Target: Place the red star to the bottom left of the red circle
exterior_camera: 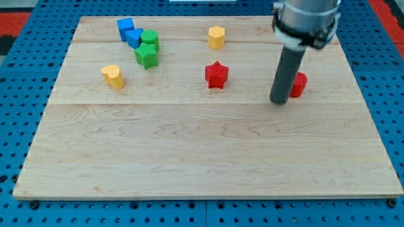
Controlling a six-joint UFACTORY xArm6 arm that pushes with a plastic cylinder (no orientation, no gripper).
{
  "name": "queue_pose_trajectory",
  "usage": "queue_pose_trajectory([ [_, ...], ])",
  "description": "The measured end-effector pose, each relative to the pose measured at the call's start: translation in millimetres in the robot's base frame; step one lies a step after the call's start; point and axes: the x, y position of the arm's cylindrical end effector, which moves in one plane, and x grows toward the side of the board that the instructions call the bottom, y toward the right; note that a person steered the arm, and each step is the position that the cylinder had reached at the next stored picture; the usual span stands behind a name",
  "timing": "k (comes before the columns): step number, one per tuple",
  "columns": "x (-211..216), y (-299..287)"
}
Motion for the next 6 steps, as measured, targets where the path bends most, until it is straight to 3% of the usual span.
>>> queue_pose_trajectory([
  [1, 6, -102],
  [2, -44, -199],
  [3, -103, -183],
  [4, -107, -111],
  [5, -82, -43],
  [6, -59, -87],
])
